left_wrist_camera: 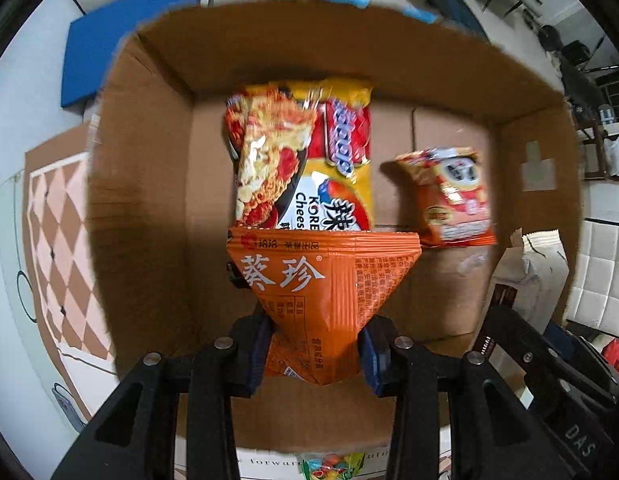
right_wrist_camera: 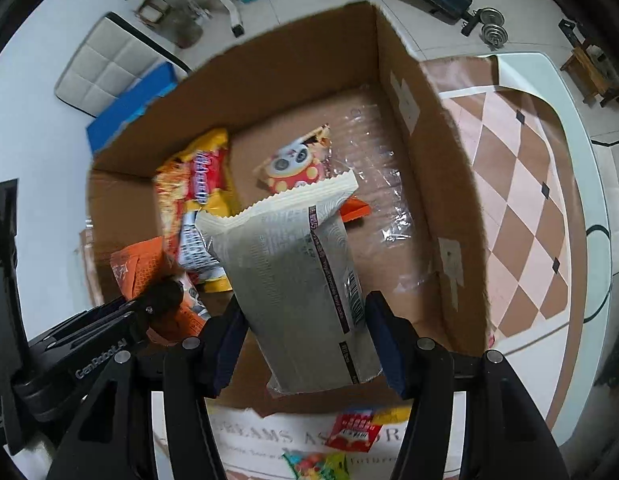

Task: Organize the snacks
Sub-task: 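Lower both held snacks into the box and open both tools, then move both tools back over the remaining snacks on the table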

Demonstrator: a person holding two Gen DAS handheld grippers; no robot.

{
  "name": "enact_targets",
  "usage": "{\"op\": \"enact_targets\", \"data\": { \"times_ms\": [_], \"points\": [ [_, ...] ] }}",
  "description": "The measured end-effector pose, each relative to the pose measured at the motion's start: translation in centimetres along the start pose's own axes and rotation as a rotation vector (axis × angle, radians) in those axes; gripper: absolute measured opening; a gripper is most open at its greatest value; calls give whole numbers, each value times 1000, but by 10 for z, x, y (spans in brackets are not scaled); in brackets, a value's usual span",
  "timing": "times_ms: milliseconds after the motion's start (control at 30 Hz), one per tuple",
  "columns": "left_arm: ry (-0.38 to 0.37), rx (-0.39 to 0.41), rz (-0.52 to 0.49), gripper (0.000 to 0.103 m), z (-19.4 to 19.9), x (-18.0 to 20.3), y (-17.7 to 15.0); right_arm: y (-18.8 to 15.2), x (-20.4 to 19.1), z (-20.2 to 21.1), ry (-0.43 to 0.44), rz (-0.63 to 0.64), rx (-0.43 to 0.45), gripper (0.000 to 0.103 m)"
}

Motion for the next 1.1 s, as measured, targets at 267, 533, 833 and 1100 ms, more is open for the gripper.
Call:
{"op": "enact_targets", "data": {
  "times_ms": [267, 533, 833, 1100],
  "points": [
    [32, -65, -21, 42, -35, -6, -13, -5, 6, -44, -68, 29, -109, 64],
    [33, -36, 13, 85, -30, -25, -16, -6, 8, -44, -156, 161, -113, 91],
    [37, 113, 4, 85, 31, -29, -19, -7, 0, -9, -176, 231, -12, 94],
    [20, 371, 26, 85, 110, -29, -43, -34, -14, 57, -140, 272, 145, 95]
  ]
}}
Point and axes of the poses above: each gripper's, at about its wrist camera, not at the fingertips, and z roughly against the way its jaws point, x to its right, y to its top, the point moved 10 cm from there along -z, roughly the way its jaws point, and after that the axes turned 2 degrees about -y, right-handed, at the moved point
